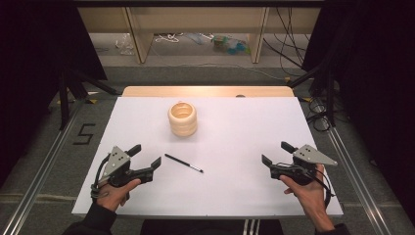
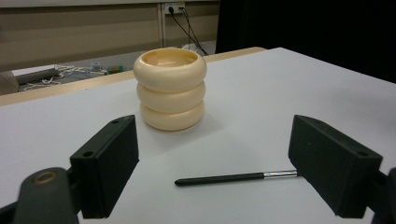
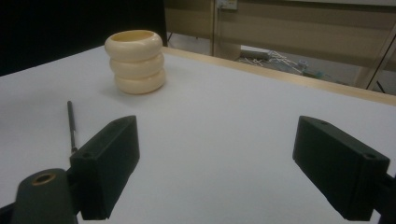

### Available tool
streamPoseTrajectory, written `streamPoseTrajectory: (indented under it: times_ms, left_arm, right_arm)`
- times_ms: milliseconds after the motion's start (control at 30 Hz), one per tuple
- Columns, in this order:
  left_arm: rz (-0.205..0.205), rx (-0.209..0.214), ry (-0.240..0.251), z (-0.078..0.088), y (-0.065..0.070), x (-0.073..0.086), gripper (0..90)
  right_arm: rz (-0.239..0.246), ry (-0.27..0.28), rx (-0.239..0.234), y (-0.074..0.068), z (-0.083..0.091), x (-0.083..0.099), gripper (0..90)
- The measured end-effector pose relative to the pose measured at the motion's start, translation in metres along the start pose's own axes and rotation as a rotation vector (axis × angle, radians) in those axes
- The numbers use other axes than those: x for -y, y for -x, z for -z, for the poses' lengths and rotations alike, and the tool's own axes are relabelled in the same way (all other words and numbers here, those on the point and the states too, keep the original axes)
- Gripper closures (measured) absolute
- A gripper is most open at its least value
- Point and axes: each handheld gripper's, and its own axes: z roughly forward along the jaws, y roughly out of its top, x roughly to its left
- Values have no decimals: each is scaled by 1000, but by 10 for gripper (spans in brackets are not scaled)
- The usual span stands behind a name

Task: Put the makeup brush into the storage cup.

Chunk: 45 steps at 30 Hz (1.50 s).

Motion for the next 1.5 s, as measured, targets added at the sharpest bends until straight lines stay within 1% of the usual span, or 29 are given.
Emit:
streamPoseTrajectory:
  times_ms: [100,133,233,267,333,367,467,533,567,600,667,767,800,833,933,967,1000,1033,1067,1133,1167,1200,1233,1267,1300,1333,1400,1433,1500]
  left_arm:
    - [-6,5,-2,-1,0,0,157]
    - [-6,7,-4,-1,0,0,157]
    - [-11,14,-5,-2,1,0,157]
    - [-12,13,-5,-2,1,0,156]
    - [-14,14,-4,-2,1,0,156]
    - [-10,20,-5,-2,-1,-2,156]
    - [-3,24,3,0,-3,-5,158]
    - [9,24,-10,1,-4,-4,158]
    - [17,32,-23,-1,-4,-3,157]
    - [29,38,-36,-2,-3,-2,157]
    - [19,60,-47,-4,-1,-3,156]
    - [15,77,-54,-6,3,-4,157]
    - [18,83,-58,-8,5,-5,158]
    - [21,91,-63,-10,7,-6,158]
    - [1,111,-73,-16,11,-9,159]
    - [-9,116,-77,-17,11,-11,159]
    - [-24,126,-81,-20,12,-14,159]
    - [-19,133,-86,-23,13,-16,159]
    - [-29,140,-93,-24,13,-18,160]
    - [-64,163,-114,-30,14,-22,159]
    - [-75,166,-120,-32,15,-23,158]
    - [-93,172,-133,-35,15,-25,158]
    - [-98,198,-161,-39,15,-27,160]
    - [-98,198,-161,-39,15,-27,163]
    - [-95,215,-190,-42,16,-28,163]
    - [-95,218,-212,-44,17,-29,160]
    - [-125,224,-236,-49,17,-31,167]
    - [-138,243,-261,-54,20,-32,167]
    - [-165,253,-294,-59,21,-33,167]
  right_arm:
    - [-5,0,-5,1,0,0,154]
    - [-3,-8,2,1,1,0,154]
    - [-6,-2,1,1,1,1,154]
    - [-4,-13,13,0,2,0,154]
    - [-5,-5,15,0,2,1,154]
    - [-4,-10,4,1,2,1,154]
    - [-3,-9,3,2,2,1,154]
    - [-13,7,3,2,1,2,154]
    - [-6,-10,11,2,2,1,154]
    - [-10,-11,10,3,2,1,154]
    - [-9,-6,10,3,1,1,154]
    - [-11,-12,6,2,1,1,155]
    - [-13,-2,9,2,0,2,155]
    - [-23,-16,6,2,0,2,155]
    - [-34,-19,2,1,-1,2,155]
    - [-43,-25,-16,0,-2,2,155]
    - [-39,-18,-11,0,-3,2,155]
    - [-39,-18,-11,0,-3,2,155]
    - [-38,-29,-16,0,-2,2,155]
    - [-38,-25,-13,0,-3,2,155]
    - [-28,-23,-3,1,-3,2,155]
    - [-31,-24,-5,1,-3,2,155]
    - [-32,-18,-9,1,-3,3,156]
    - [-31,-22,-9,1,-3,3,156]
    - [-31,-22,-9,1,-3,3,156]
    - [-32,-24,-8,1,-3,3,156]
    - [-31,-19,-11,1,-3,3,157]
    - [-30,-12,-9,1,-4,3,158]
    - [-30,-19,-11,1,-3,3,158]
